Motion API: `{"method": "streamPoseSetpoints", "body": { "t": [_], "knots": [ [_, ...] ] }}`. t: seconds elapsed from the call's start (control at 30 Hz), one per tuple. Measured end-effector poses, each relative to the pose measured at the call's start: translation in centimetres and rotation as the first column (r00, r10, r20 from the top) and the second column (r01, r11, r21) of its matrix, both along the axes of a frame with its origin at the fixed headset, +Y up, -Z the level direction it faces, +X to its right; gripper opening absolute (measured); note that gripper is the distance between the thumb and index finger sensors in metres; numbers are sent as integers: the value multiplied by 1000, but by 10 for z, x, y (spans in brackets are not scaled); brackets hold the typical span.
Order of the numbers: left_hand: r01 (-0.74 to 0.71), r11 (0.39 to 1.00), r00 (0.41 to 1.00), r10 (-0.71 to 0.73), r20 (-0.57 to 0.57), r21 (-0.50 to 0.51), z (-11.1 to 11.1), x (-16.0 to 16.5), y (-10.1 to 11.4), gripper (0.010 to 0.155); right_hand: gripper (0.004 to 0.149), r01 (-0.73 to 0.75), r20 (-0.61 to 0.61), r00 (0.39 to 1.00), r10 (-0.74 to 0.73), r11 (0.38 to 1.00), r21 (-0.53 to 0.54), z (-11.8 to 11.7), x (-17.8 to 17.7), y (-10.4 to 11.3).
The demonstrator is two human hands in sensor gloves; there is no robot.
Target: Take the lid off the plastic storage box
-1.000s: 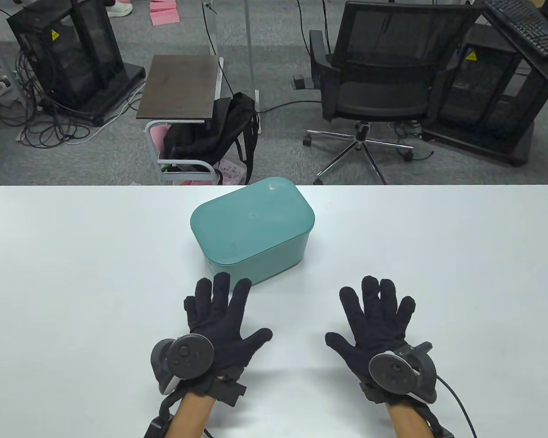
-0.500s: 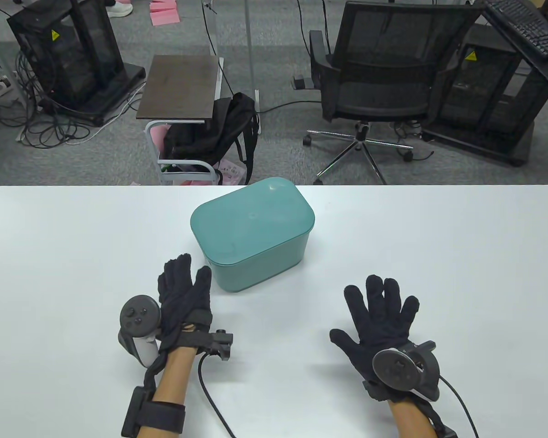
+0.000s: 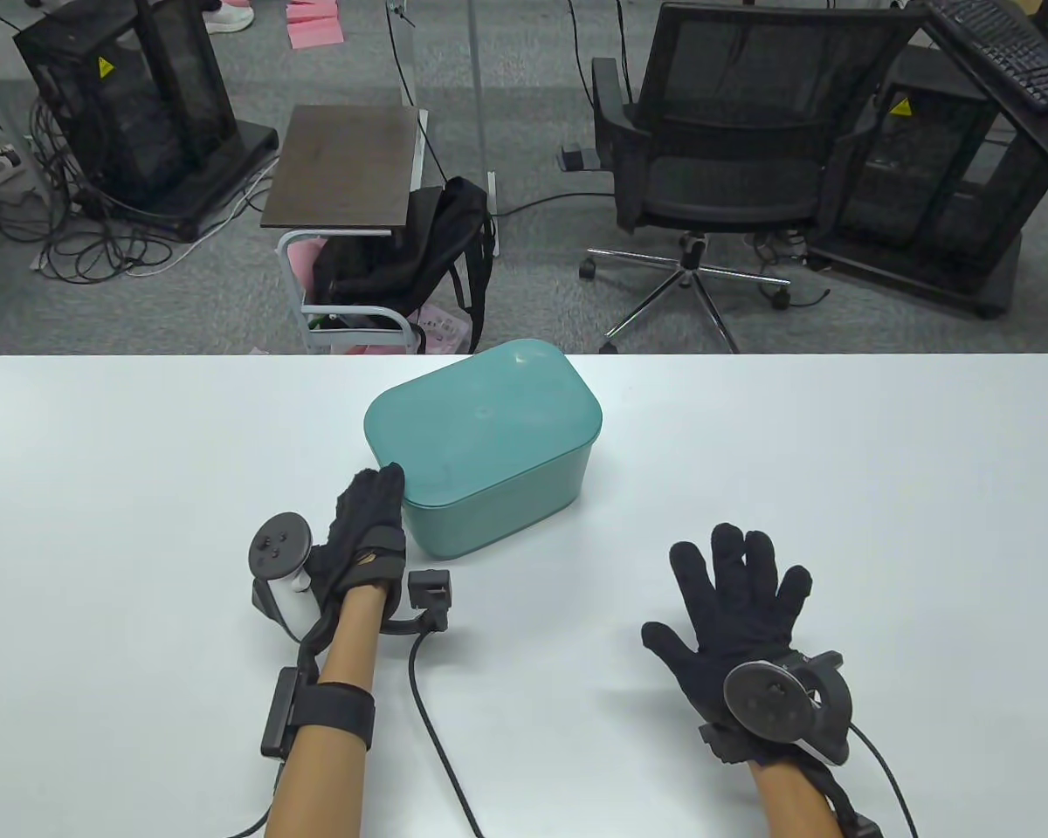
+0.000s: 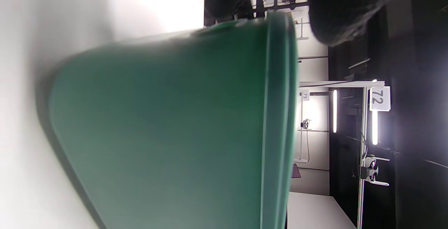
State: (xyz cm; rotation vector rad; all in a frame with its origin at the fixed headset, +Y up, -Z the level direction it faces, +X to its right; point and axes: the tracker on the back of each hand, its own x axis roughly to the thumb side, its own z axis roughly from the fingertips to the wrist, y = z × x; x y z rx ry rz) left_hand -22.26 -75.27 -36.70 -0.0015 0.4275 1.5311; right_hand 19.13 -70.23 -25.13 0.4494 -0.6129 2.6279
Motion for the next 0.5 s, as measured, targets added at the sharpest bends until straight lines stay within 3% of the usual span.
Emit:
{"method": "streamPoseSetpoints", "body": {
  "t": [0.27,0.5],
  "knots": [
    [-113,994,993,113,-33,1,-2,6,-2,72,79,13,3,1000,-13,1000,0,0,2,0],
    [-358,931,932,354,76,63,-4,16,-22,71,78,29,15,999,-29,1000,1,-1,6,0]
  ]
}}
